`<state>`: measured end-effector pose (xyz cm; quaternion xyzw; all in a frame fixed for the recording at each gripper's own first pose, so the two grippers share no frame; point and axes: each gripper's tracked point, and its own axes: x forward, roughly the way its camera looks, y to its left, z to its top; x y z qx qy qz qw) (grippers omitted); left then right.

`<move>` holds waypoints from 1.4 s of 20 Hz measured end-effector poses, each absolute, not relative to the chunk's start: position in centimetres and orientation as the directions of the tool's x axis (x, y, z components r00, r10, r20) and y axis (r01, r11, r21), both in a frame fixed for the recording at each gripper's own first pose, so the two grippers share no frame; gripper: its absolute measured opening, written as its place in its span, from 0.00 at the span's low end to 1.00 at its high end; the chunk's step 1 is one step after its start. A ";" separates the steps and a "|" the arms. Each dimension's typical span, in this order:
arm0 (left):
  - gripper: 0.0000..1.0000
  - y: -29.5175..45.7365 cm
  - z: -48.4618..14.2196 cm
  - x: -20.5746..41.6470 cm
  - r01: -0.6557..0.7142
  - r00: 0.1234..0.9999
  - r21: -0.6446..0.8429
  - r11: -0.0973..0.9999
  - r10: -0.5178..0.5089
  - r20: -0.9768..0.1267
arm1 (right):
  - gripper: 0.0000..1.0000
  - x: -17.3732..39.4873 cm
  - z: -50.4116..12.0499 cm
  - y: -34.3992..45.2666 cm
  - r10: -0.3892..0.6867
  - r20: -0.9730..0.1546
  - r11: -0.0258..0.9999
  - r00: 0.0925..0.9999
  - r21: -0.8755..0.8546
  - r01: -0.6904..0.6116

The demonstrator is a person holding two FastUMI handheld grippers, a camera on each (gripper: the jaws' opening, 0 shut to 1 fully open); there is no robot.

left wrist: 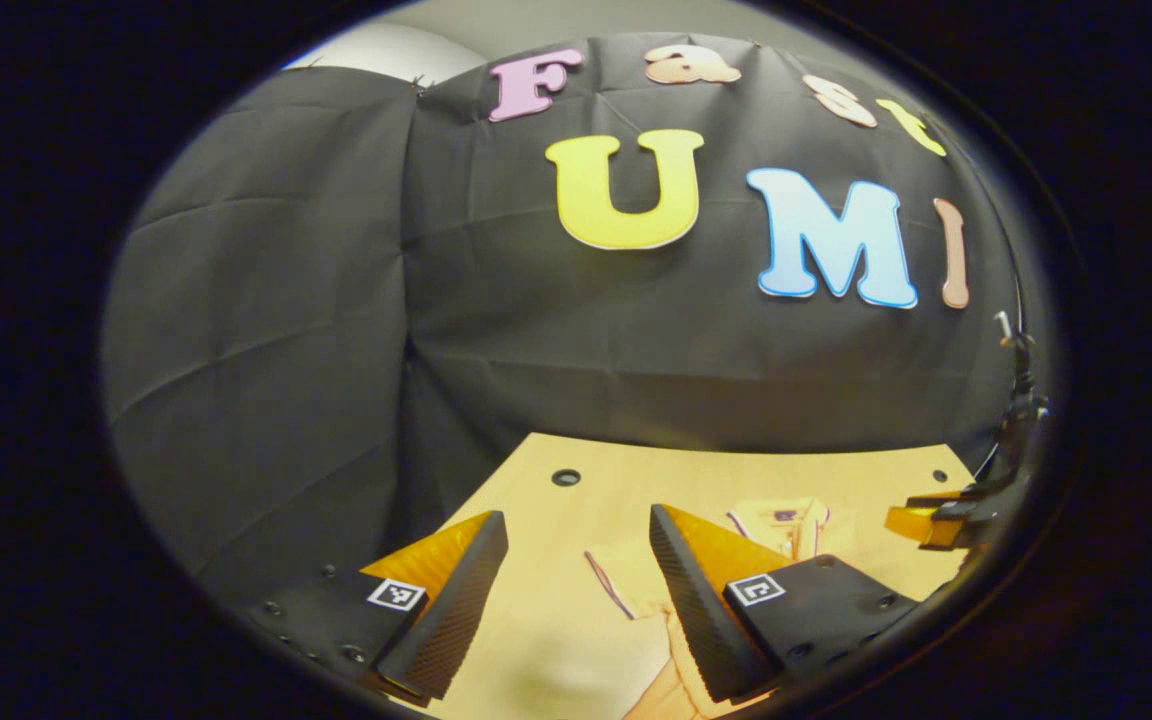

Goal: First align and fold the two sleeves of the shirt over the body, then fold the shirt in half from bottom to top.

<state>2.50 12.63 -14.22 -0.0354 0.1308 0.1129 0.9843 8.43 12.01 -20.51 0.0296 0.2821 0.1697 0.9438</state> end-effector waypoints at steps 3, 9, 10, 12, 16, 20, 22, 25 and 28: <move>0.94 12.2 -16.5 4.5 -0.198 0.938 -0.038 0.979 0.178 -0.296 | 0.46 7.4 -17.8 11.0 0.336 -0.479 0.942 0.811 0.181 -0.283; 0.94 11.7 -21.7 8.3 -0.148 0.923 -0.042 0.988 0.123 -0.365 | 0.46 5.0 -14.0 8.5 0.298 -0.427 0.951 0.853 0.205 -0.230; 0.94 11.6 -22.8 9.0 -0.141 0.918 -0.040 0.989 0.115 -0.380 | 0.46 4.6 -13.6 8.0 0.288 -0.424 0.954 0.859 0.204 -0.219; 0.94 11.2 -25.1 10.2 -0.126 0.905 -0.042 0.991 0.098 -0.414 | 0.46 3.7 -12.9 6.9 0.266 -0.422 0.960 0.867 0.200 -0.197; 0.94 10.8 -29.9 12.2 -0.109 0.870 -0.050 0.993 0.071 -0.489 | 0.46 2.3 -12.2 4.4 0.209 -0.428 0.972 0.879 0.187 -0.140; 0.94 10.3 -34.7 13.8 -0.111 0.827 -0.059 0.992 0.060 -0.559 | 0.46 1.2 -12.1 2.4 0.159 -0.442 0.981 0.883 0.174 -0.089; 0.95 10.2 -36.9 14.4 -0.126 0.798 -0.072 0.989 0.058 -0.600 | 0.40 0.9 -12.1 1.5 0.134 -0.449 0.984 0.883 0.164 -0.066; 0.95 10.1 -39.5 14.5 -0.152 0.761 -0.094 0.984 0.056 -0.647 | 0.46 0.3 -12.1 0.3 0.101 -0.461 0.987 0.882 0.159 -0.030; 0.96 9.9 -41.5 14.4 -0.172 0.731 -0.098 0.980 0.060 -0.679 | 0.40 -0.1 -12.5 -0.7 0.073 -0.477 0.989 0.876 0.146 -0.004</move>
